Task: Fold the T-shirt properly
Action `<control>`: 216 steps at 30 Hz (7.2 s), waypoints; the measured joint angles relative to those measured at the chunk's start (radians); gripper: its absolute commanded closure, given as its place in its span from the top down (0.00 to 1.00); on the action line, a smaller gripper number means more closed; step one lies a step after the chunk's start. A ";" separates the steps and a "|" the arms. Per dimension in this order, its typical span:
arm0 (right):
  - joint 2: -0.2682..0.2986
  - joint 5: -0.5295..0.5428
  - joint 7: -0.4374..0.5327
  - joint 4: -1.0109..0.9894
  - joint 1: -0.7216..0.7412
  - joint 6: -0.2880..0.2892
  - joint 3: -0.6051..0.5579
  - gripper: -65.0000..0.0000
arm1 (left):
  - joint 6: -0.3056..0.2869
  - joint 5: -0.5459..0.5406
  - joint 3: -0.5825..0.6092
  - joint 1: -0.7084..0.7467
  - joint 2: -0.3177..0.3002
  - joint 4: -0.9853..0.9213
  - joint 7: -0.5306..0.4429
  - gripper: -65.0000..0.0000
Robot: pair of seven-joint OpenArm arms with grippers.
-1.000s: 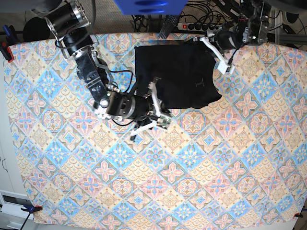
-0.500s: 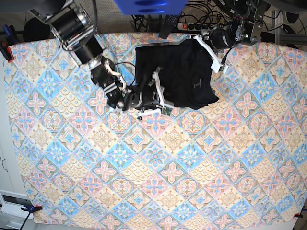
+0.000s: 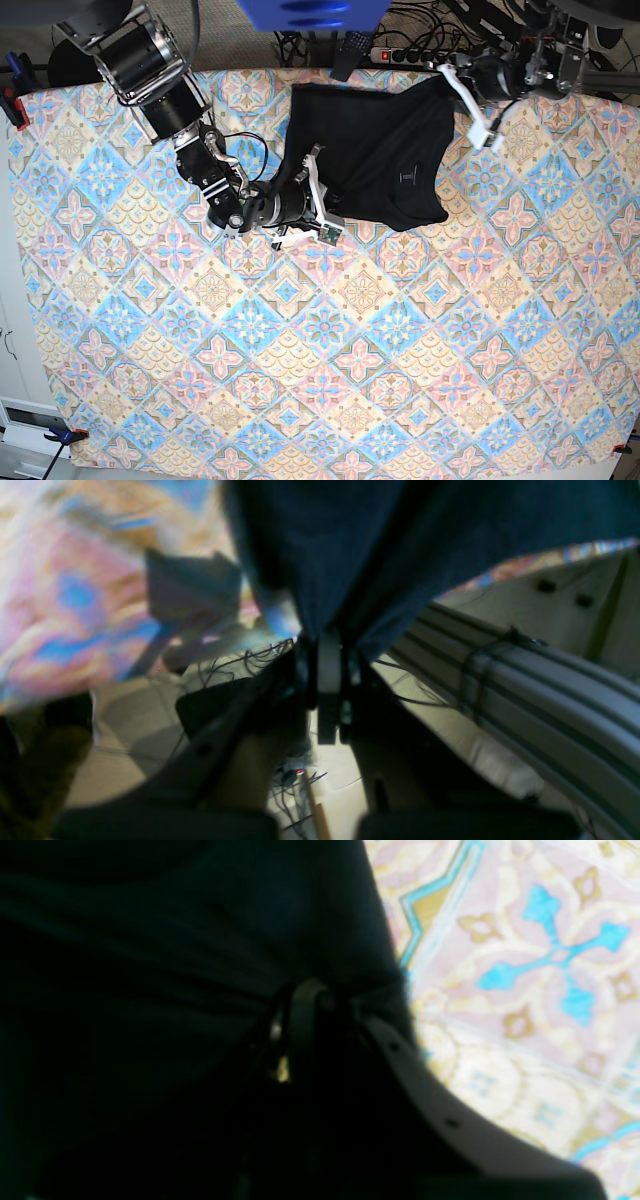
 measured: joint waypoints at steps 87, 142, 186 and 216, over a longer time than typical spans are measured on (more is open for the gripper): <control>0.143 -0.002 -0.134 0.486 -0.224 -0.009 0.180 0.10 | -0.124 0.409 0.225 -0.608 0.208 -0.481 -0.056 0.05; 0.114 -0.141 -0.291 0.740 -0.352 -0.006 0.150 0.07 | -0.116 0.358 -0.056 -0.469 0.508 -0.529 -0.277 0.05; 0.335 0.182 -0.336 0.422 -0.145 -0.013 -0.241 0.07 | -0.063 0.365 -0.193 -0.317 0.514 -0.300 -0.221 0.05; 0.436 -0.024 -0.247 0.195 -0.098 -0.006 0.129 0.07 | -0.067 0.365 -0.195 -0.320 0.513 -0.300 -0.221 0.05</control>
